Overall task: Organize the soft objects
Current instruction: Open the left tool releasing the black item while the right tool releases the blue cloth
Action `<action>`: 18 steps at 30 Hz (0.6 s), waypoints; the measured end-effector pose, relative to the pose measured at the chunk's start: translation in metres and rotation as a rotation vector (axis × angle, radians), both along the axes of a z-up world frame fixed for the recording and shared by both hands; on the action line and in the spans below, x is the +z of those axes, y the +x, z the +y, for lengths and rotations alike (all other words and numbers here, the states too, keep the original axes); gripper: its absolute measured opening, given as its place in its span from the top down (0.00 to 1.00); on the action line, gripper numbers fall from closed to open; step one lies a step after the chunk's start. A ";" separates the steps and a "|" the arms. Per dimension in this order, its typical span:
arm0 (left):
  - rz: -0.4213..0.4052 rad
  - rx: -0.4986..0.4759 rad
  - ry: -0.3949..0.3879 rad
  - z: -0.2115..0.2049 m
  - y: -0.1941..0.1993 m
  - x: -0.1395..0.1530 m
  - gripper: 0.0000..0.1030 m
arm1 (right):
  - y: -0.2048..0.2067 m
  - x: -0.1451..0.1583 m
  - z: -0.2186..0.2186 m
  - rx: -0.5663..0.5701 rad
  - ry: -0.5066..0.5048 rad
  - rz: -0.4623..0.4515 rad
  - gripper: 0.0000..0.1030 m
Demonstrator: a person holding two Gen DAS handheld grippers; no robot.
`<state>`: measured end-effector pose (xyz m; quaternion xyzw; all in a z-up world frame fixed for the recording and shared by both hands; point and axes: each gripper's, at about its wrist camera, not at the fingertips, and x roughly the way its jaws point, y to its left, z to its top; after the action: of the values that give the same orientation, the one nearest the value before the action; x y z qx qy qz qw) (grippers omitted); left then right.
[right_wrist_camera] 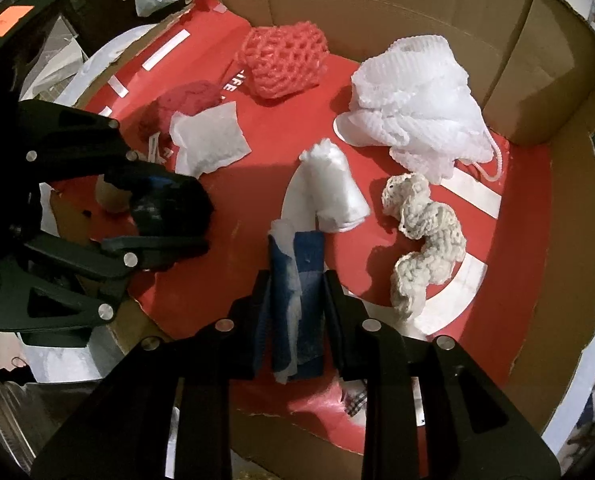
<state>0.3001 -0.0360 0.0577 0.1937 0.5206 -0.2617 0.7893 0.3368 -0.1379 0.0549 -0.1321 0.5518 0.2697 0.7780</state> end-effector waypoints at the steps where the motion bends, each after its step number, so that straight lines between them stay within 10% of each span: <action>1: 0.000 0.002 0.001 0.000 0.000 0.000 0.58 | 0.000 -0.001 0.001 -0.001 -0.001 0.001 0.76; 8: -0.022 0.032 -0.017 -0.003 0.001 0.004 0.42 | -0.006 0.002 -0.008 -0.016 -0.008 -0.006 0.75; 11: -0.049 0.065 -0.026 0.000 -0.001 0.012 0.38 | -0.009 0.008 -0.015 -0.039 -0.008 -0.023 0.53; 12: -0.057 0.079 -0.032 0.002 -0.002 0.015 0.38 | -0.011 0.011 -0.017 -0.047 -0.007 -0.034 0.32; 18: -0.114 0.202 -0.062 0.022 -0.009 0.032 0.25 | -0.023 0.036 -0.026 -0.113 -0.006 -0.123 0.28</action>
<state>0.2913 -0.0144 0.0893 0.1304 0.4833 -0.1853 0.8456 0.3135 -0.1636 0.0911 -0.1194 0.5103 0.2149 0.8241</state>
